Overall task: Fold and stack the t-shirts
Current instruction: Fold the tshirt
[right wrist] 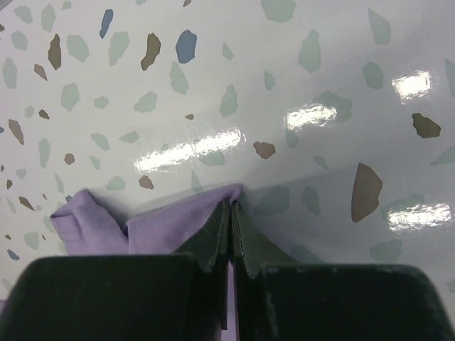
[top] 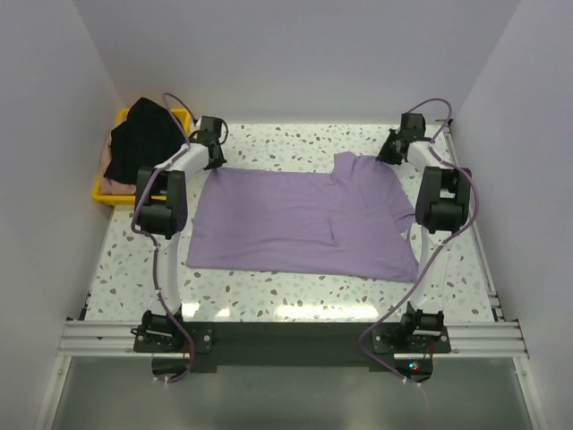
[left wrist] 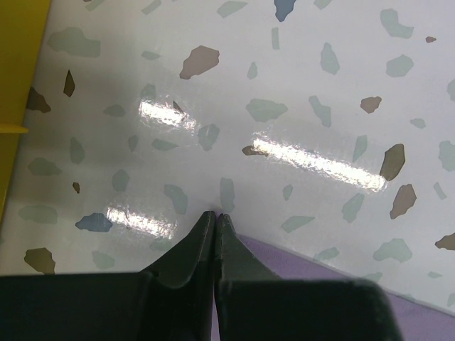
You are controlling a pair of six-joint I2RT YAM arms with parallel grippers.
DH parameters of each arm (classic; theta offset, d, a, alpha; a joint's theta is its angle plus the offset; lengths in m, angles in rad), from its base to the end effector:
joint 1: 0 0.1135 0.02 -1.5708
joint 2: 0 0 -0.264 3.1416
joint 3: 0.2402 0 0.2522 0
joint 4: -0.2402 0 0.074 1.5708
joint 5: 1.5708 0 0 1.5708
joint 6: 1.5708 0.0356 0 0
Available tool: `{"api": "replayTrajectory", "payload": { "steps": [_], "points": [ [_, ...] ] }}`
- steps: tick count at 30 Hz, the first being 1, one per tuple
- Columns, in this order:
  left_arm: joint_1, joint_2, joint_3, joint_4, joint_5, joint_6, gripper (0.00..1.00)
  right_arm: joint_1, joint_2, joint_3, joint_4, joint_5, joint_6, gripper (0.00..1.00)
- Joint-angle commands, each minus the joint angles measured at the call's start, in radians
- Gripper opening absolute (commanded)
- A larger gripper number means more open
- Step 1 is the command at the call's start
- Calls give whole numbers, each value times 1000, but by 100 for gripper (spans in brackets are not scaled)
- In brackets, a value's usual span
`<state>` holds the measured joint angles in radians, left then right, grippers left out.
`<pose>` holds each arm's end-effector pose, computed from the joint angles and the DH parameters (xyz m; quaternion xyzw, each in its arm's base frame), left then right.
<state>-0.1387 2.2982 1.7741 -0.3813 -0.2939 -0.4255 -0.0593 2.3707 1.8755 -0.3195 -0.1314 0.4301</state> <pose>0.5010 -0.0595 0.1550 -0.1809 0.9185 0.0430 0.3488 0.5277 -0.0267 0.1543 0.2012 0.9056 0.1279 0.3508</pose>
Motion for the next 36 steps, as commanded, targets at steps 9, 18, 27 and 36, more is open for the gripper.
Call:
{"api": "replayTrajectory", "payload": {
  "steps": [9,18,27,36],
  "points": [
    [17,-54,-13,53,-4,1,0,-30,-198,-147,126,16,30,0],
    [40,-89,-2,55,9,-4,0,-63,-321,-214,154,4,50,0],
    [51,-135,-22,56,35,-21,0,-71,-419,-289,149,1,47,0],
    [62,-239,-135,76,68,-55,0,-73,-562,-456,169,-2,78,0]
  ]
}}
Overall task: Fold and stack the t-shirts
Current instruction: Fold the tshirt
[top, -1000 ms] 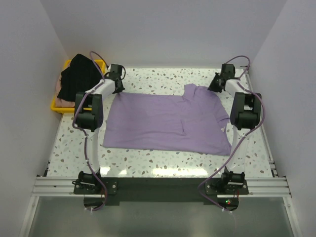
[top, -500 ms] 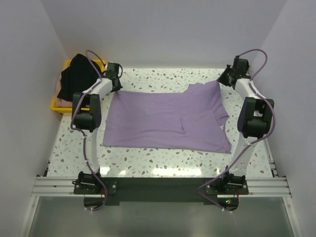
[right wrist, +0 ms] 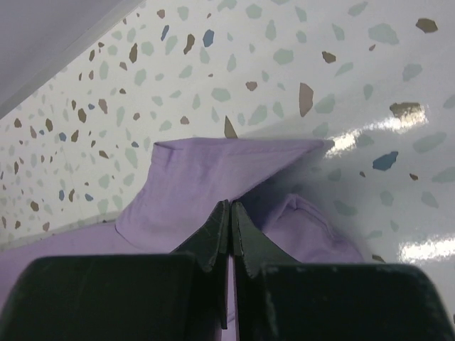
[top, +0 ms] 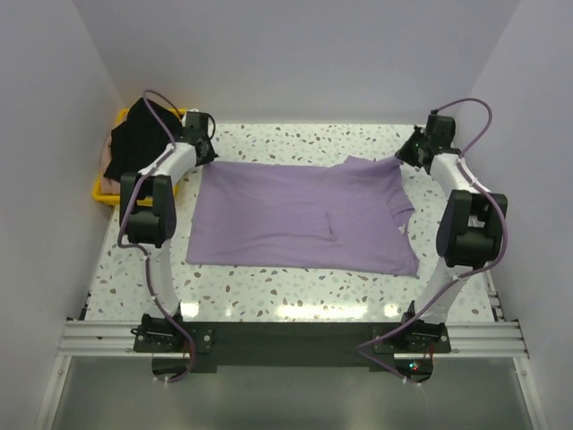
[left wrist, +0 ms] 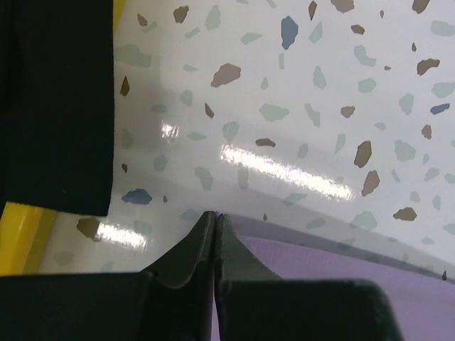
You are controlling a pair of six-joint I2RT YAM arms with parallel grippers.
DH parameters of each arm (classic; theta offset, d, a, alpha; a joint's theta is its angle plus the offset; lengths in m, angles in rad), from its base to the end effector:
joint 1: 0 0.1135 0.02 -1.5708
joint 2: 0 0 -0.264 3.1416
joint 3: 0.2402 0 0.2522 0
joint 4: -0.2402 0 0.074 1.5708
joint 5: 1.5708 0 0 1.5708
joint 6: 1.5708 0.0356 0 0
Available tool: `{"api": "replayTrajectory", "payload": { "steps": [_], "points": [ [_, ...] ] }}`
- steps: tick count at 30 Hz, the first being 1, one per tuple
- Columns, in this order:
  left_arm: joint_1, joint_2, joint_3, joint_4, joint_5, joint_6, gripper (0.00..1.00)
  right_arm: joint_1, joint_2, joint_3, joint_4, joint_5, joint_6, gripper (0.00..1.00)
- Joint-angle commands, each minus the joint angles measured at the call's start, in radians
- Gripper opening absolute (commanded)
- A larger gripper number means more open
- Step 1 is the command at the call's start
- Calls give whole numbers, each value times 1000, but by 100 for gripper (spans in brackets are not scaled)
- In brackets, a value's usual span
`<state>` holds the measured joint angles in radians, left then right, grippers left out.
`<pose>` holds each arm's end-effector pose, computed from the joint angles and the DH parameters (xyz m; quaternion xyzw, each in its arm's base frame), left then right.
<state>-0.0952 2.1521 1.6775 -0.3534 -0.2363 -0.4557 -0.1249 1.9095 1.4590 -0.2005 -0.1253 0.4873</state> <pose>0.4823 -0.0377 0.1956 -0.2080 0.9027 0.0077 0.3767 0.4384 -0.0506 0.2436 0.2430 0.8611 0.1350 0.4256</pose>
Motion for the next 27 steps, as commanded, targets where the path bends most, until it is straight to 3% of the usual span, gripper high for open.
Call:
{"api": "replayTrajectory", "payload": {
  "steps": [1,17,27],
  "points": [
    [20,-104,-51,51,14,-34,0,-5,-136,-57,50,-11,23,0],
    [40,-371,-390,59,25,-110,0,-7,-510,-462,-28,12,62,0],
    [45,-509,-585,87,48,-150,0,-7,-665,-604,-97,62,60,0]
  ]
}}
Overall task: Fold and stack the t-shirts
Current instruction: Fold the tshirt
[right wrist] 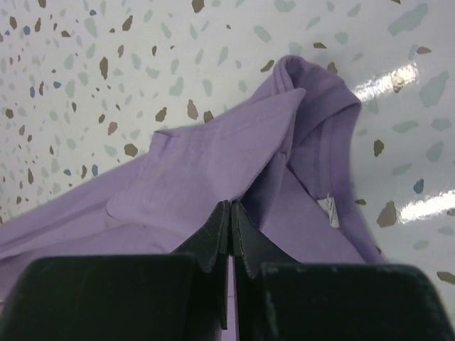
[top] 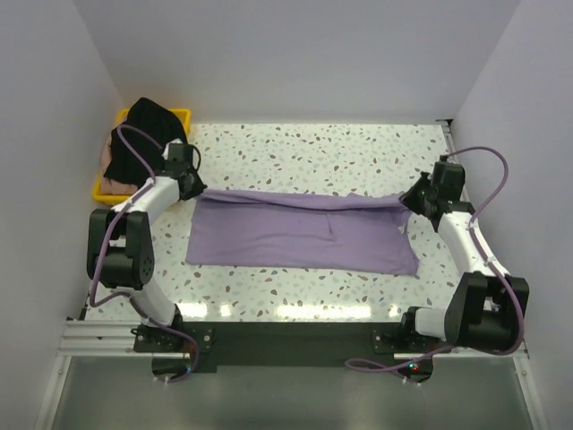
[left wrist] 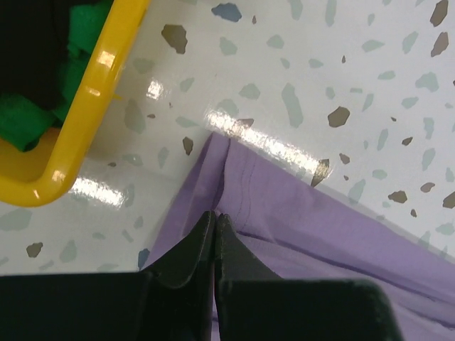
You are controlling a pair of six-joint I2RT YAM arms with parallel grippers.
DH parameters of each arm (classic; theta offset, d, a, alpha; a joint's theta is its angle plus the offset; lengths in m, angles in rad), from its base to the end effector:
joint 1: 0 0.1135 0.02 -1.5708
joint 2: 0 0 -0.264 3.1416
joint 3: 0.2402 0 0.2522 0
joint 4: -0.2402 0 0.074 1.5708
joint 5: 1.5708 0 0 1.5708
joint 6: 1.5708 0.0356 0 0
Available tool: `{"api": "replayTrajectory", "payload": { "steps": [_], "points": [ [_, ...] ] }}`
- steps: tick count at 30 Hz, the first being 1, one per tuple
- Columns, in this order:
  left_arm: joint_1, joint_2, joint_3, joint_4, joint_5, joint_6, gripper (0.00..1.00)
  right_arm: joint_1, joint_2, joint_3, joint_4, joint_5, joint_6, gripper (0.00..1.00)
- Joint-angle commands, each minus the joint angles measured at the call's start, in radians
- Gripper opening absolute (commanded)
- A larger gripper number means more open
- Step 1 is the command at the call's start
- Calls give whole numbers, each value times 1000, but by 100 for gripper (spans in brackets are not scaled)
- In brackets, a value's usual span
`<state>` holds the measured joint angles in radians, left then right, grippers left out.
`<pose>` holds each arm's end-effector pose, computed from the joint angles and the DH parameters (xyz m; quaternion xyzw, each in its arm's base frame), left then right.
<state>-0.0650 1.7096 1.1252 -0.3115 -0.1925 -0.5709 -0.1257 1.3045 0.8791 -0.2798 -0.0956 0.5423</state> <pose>0.3617 -0.0167 0.2048 -0.2659 0.9014 -0.0169 0.3414 0.2800 -0.0320 0.2508 0.2783 0.8632 0.1291 0.4009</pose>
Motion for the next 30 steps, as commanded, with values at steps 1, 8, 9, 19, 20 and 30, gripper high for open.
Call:
{"api": "replayTrajectory", "payload": {
  "steps": [1,8,9,19,20,30],
  "points": [
    [14,-74,-45,48,5,-38,0,-8,-83,-43,-24,36,5,0],
    [14,-116,-116,45,-5,-60,0,-9,-157,-109,-50,48,4,0],
    [14,-116,-120,40,-12,-64,0,-9,-165,-115,-53,57,5,0],
    [16,-145,-157,12,-58,-89,0,-49,-195,-157,-94,77,7,0],
    [16,-145,-160,11,-61,-89,0,-55,-197,-157,-98,74,7,0],
    [16,-157,-192,8,-70,-110,0,-75,-186,-198,-87,53,7,0]
  ]
}}
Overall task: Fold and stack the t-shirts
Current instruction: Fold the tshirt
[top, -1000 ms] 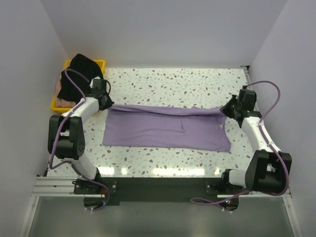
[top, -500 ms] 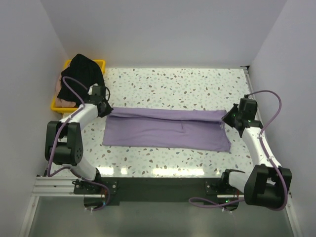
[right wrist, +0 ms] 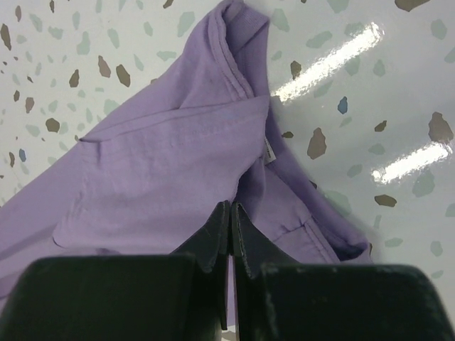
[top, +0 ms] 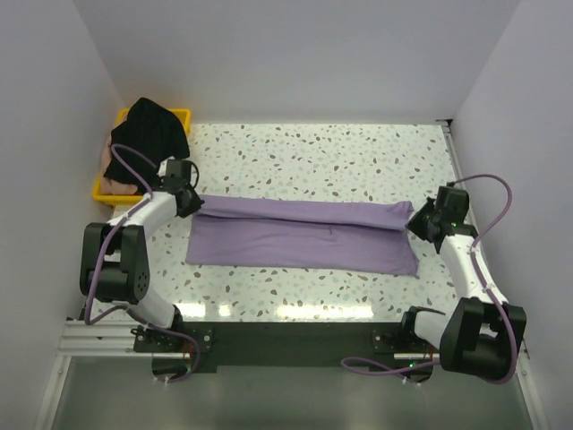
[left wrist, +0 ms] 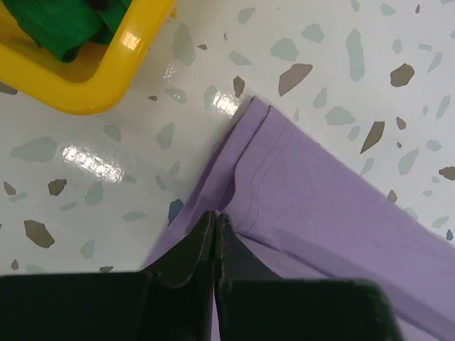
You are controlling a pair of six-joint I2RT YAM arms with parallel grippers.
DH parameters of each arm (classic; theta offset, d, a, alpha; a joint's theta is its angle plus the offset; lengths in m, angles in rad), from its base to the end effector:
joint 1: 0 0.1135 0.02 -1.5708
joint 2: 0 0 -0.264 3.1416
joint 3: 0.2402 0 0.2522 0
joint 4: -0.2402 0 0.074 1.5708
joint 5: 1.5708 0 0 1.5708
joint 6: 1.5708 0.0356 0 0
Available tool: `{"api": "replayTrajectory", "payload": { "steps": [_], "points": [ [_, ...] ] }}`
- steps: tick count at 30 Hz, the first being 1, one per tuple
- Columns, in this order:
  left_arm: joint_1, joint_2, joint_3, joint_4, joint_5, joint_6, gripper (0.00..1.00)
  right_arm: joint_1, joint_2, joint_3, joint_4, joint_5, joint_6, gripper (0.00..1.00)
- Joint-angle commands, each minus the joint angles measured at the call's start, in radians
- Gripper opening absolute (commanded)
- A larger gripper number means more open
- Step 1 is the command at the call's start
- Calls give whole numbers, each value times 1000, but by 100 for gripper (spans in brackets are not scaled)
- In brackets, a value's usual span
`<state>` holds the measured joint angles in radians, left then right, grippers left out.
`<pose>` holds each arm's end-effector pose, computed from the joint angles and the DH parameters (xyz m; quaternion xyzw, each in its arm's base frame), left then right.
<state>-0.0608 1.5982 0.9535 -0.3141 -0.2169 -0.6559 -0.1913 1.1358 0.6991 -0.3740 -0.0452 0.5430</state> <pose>0.3214 -0.0119 0.1891 -0.3091 0.8967 -0.0084 0.3167 0.2277 -0.0425 0.2243 0.3254 0.8695 0.0855 0.3615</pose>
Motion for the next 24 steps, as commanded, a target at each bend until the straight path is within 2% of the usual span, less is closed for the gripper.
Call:
{"api": "replayTrajectory", "payload": {
  "steps": [1,4,5,6,8,9,12,18,20,24],
  "points": [
    [12,-50,-25,10,-45,-28,1,-13,-16,-27,6,5,6,0],
    [16,-75,-44,9,-49,-44,19,-22,-15,-33,3,-5,3,0],
    [16,-96,-54,12,-49,-44,33,-23,-15,-33,1,-11,5,2],
    [16,-109,-61,15,-49,-48,38,-23,-21,-35,1,-18,5,14],
    [16,-147,-82,38,-41,-50,48,-23,-31,-35,0,-33,3,30],
    [16,-155,-85,43,-24,-48,50,-23,-48,-33,-2,-39,0,44],
    [15,-167,-81,53,26,-39,51,-23,-70,-18,-9,-65,-18,55],
    [-33,-172,-84,78,116,-45,50,-8,-22,40,23,-125,-54,58],
    [-51,-176,-84,86,164,-44,50,36,30,82,21,-102,-66,58],
    [-71,-192,-64,79,272,-2,49,176,134,166,17,42,-78,58]
  ]
}}
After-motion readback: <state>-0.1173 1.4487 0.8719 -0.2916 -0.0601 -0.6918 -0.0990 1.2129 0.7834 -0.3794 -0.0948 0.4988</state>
